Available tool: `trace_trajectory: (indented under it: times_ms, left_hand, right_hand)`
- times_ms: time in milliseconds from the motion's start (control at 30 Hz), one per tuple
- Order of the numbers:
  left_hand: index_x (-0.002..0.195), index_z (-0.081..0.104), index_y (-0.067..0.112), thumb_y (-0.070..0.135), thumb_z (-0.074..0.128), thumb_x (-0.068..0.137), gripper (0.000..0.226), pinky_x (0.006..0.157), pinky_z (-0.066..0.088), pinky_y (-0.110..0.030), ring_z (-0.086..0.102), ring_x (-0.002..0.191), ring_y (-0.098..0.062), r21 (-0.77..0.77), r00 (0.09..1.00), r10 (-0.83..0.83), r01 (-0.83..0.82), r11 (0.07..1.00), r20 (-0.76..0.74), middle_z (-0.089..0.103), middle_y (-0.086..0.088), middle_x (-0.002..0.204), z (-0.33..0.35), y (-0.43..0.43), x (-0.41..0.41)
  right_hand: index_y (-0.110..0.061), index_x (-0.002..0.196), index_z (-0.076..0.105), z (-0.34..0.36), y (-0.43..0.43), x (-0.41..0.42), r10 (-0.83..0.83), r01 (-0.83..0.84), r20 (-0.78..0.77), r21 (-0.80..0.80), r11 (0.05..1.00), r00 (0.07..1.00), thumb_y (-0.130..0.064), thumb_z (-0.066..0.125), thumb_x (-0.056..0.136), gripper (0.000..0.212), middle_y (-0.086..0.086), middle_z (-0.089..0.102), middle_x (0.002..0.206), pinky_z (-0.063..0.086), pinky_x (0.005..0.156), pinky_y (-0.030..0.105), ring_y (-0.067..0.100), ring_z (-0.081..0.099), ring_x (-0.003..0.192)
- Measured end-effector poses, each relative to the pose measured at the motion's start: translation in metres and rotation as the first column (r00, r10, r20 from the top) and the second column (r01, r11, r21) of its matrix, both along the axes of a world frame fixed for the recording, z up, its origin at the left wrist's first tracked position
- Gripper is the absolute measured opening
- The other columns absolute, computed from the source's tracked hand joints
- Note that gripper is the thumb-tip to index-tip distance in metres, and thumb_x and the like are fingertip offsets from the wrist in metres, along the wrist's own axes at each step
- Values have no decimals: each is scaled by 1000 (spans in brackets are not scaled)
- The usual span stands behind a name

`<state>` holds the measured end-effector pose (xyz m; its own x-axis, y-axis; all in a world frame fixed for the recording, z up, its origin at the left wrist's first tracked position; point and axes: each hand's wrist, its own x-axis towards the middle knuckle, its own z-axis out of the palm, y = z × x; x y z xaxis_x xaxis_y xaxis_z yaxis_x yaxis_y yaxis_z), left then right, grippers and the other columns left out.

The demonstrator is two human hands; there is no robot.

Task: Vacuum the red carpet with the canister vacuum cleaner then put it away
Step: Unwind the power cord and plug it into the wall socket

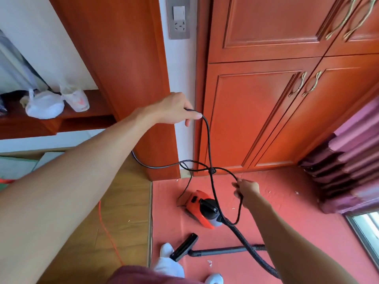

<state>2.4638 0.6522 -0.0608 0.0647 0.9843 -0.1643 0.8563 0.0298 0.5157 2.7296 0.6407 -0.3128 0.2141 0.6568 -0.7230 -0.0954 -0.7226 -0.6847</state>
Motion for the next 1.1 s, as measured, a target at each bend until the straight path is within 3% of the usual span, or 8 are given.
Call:
trace_trajectory:
  times_ms: [233, 433, 567, 667, 867, 933, 1000, 1100]
  left_hand:
    - [73, 78, 16, 49, 66, 92, 40, 43, 25, -15, 27, 44, -9, -79, 991, -123, 126, 989, 45, 31, 9, 44, 45, -12, 32]
    - [81, 79, 10, 47, 66, 92, 41, 44, 23, -21, 25, 48, -15, -25, 977, -93, 99, 995, 190, 31, -3, 54, 70, -24, 37]
    - [84, 78, 7, 46, 66, 94, 43, 45, 22, -24, 24, 50, -16, 3, 962, -18, 18, 1000, 274, 30, -4, 56, 72, -22, 23]
    - [86, 76, 3, 44, 63, 96, 44, 44, 20, -23, 21, 47, -14, 20, 921, 36, -48, 999, 388, 28, -1, 56, 66, -19, 13]
    - [94, 76, 2, 37, 62, 99, 38, 44, 20, -22, 21, 47, -13, 33, 880, -18, 3, 999, 475, 27, -1, 57, 41, -34, -13]
    - [97, 76, 3, 36, 61, 99, 37, 43, 22, -21, 22, 47, -12, 33, 869, -43, 31, 999, 492, 27, -1, 58, 36, -43, -26]
    - [98, 77, 3, 35, 62, 99, 35, 43, 22, -21, 22, 46, -12, 31, 854, -72, 66, 997, 515, 26, 0, 57, 30, -51, -42]
    - [97, 78, 5, 33, 65, 98, 31, 44, 24, -22, 22, 48, -13, -12, 840, -126, 156, 988, 528, 25, 2, 55, 22, -61, -70]
  right_hand:
    - [-15, 99, 72, 37, 5, 15, 127, -175, 167, 310, 934, 978, -6, 58, 90, 18, 1, 63, 68, 41, 52, 25, 12, 48, 55]
    - [-8, 91, 70, 50, 12, 2, 359, -438, 465, 70, 896, 809, -14, 52, 87, 20, 13, 59, 86, 41, 72, 30, 29, 57, 82]
    - [-10, 67, 70, 87, 13, -26, 296, -374, 344, 188, 908, 891, -14, 55, 79, 20, 8, 64, 64, 48, 63, 32, 26, 55, 60]
    - [-4, 72, 74, 115, 14, -44, 235, -285, 201, 272, 919, 951, -18, 48, 84, 32, 8, 67, 62, 48, 54, 28, 22, 56, 50]
    - [-2, 97, 67, 149, 18, -78, 305, -403, 381, 208, 891, 873, -22, 54, 88, 26, 10, 59, 88, 51, 75, 37, 27, 52, 80]
    - [-2, 113, 56, 152, 10, -93, 381, -412, 267, 68, 909, 885, -23, 57, 89, 32, 16, 54, 111, 51, 89, 48, 34, 54, 97]
    - [-1, 130, 39, 149, 0, -112, 297, -300, -144, -1, 954, 944, -20, 57, 93, 46, 26, 42, 132, 54, 87, 54, 47, 55, 111]
    - [9, 131, 26, 144, -9, -135, -127, 68, -722, -111, 991, 680, -16, 47, 100, 45, 40, 45, 123, 56, 91, 42, 47, 61, 106]
